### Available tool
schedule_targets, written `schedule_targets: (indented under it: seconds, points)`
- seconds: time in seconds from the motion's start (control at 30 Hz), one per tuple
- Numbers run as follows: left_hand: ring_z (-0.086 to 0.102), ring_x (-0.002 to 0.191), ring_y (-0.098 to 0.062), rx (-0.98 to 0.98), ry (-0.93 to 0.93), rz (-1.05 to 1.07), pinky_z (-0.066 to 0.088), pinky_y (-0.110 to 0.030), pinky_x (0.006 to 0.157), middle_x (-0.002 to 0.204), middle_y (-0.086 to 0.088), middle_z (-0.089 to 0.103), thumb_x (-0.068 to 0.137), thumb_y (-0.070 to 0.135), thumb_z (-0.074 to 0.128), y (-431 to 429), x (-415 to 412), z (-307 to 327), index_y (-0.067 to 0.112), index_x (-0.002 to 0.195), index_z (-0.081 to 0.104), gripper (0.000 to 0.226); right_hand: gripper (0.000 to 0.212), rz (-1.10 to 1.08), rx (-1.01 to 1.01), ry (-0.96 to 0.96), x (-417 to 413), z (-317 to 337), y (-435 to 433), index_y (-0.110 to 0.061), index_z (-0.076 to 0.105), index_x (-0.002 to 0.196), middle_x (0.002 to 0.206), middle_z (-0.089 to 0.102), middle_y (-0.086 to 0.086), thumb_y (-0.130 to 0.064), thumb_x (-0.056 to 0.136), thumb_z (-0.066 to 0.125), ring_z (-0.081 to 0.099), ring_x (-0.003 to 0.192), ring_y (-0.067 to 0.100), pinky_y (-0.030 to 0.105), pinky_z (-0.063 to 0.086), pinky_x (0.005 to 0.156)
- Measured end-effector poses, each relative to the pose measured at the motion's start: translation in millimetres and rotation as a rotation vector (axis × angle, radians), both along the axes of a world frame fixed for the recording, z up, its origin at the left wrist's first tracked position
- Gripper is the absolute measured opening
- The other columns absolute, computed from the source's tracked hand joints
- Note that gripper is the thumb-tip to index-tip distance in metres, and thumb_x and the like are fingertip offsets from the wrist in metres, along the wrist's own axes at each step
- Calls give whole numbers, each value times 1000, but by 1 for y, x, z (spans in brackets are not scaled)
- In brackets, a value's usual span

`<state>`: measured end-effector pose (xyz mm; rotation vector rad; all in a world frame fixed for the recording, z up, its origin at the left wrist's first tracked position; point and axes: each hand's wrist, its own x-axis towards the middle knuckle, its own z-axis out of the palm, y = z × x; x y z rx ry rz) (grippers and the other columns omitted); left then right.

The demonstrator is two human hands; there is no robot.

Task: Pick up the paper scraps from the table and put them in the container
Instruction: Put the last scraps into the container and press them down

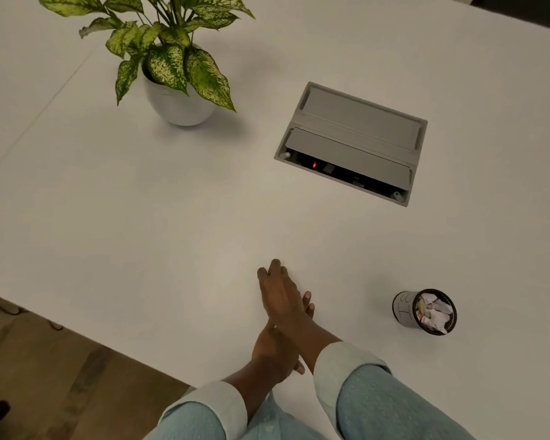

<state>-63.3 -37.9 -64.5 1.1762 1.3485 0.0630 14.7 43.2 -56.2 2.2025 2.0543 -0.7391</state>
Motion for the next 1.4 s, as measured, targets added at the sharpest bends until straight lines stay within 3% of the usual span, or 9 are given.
schedule_targets:
  seconds: [0.17,0.23,0.33,0.47,0.53,0.63,0.8,1.07,1.4]
  points:
    - [62,122,-29,15,-2,42,45,-46,116,134,-12,62,82,48,52,5,6,11,19,115,57,44,31,155,-49,-97,1,1,-1,-17,64,99,90,64,4,-15,75,83,60,82,13,25,54,70]
    - [65,116,-24,-157,-108,58,51,-35,109,133,-6,63,92,48,57,6,8,12,20,120,56,41,28,134,-51,-106,-1,2,1,-14,63,101,93,65,7,-11,79,81,61,83,15,26,55,71]
    - [60,129,-24,-35,19,-66,42,-45,119,145,-1,59,87,62,45,2,3,0,27,127,54,55,23,61,-42,-35,-1,-1,5,-9,60,106,98,63,12,0,86,70,61,86,20,31,55,70]
    - [57,127,-11,218,163,-517,38,-7,104,154,-9,52,106,25,53,8,1,-10,8,157,33,57,15,-65,-8,121,12,-2,3,-11,61,105,103,65,10,-7,91,65,62,90,22,33,55,76]
    - [13,158,-27,488,302,-912,11,-37,129,170,-4,11,101,45,59,8,3,-17,8,163,11,87,16,-192,-29,204,26,5,0,-15,64,102,102,65,6,-11,87,65,62,93,23,36,54,79]
    - [-27,152,-34,630,437,-1214,-14,-61,123,163,-7,-26,89,70,58,11,8,-23,16,162,-13,116,17,-364,-6,276,54,19,-11,-24,66,95,98,65,-2,-16,80,66,63,89,18,35,54,78]
    - [-44,146,-35,700,513,-1208,-17,-61,122,159,-14,-45,81,69,70,13,11,-14,10,156,-29,138,19,-595,165,328,110,50,-54,-28,69,83,85,64,-12,-11,76,68,62,75,4,24,52,70]
    - [-38,148,-38,680,561,-1235,-8,-63,124,160,-18,-42,76,71,72,14,16,-5,4,158,-21,141,26,-954,549,182,200,87,-140,-19,71,81,84,66,-7,6,74,70,61,71,7,19,49,70]
    - [-43,146,-38,649,542,-1230,-10,-62,124,156,-17,-49,78,71,70,13,18,-4,3,154,-28,141,29,-1061,575,74,234,75,-188,-24,71,98,94,76,-5,1,91,59,71,83,20,32,54,70]
